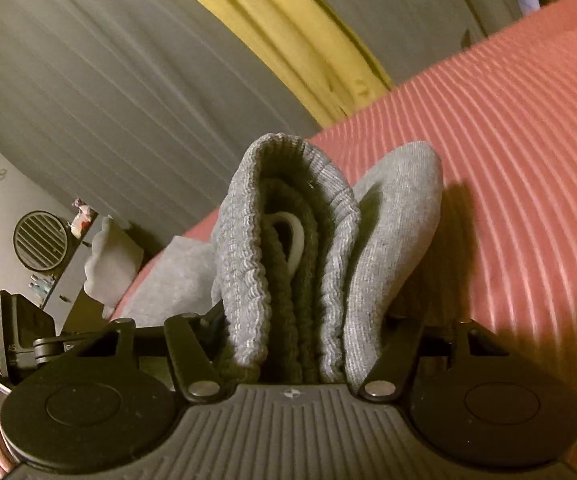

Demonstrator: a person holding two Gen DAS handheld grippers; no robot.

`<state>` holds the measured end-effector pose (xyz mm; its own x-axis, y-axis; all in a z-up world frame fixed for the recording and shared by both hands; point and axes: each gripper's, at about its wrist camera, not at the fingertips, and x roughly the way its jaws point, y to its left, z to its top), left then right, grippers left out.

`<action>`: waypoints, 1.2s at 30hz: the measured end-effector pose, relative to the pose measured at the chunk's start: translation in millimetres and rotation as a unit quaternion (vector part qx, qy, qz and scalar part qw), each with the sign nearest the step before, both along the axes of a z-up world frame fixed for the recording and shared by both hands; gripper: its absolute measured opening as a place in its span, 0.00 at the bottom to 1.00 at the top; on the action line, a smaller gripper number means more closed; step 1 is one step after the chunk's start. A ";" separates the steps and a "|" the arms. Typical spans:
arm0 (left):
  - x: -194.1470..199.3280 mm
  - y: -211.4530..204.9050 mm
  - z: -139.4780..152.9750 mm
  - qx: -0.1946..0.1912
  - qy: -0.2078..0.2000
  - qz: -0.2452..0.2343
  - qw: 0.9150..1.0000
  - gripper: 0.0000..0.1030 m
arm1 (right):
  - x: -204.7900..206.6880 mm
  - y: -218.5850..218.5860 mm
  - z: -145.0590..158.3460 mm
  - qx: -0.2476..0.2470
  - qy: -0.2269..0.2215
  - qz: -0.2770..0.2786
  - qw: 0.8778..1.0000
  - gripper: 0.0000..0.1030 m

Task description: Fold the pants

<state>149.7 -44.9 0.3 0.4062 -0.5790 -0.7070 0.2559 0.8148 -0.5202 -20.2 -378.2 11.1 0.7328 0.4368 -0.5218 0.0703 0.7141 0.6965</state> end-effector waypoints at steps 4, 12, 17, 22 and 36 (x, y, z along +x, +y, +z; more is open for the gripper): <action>6.6 -5.4 6.4 -0.021 0.002 0.006 1.000 0.34 | 3.1 -12.3 12.8 -0.004 -0.008 -0.019 1.000 0.60; -2.8 4.4 -15.2 0.038 0.036 0.064 0.997 0.63 | 12.6 -26.3 8.7 -0.162 0.091 -0.068 0.980 0.94; -41.2 13.8 -2.2 0.061 -0.019 0.042 0.997 0.75 | -24.9 -22.4 5.3 -0.156 0.057 -0.058 0.984 0.96; -63.2 1.8 -27.2 0.159 -0.054 0.022 0.985 0.89 | -34.9 -23.3 -15.6 -0.176 0.081 -0.082 0.978 0.96; -113.6 20.9 -16.6 0.201 -0.068 0.075 0.974 0.95 | -78.0 21.2 -2.1 -0.263 0.097 -0.086 0.956 0.96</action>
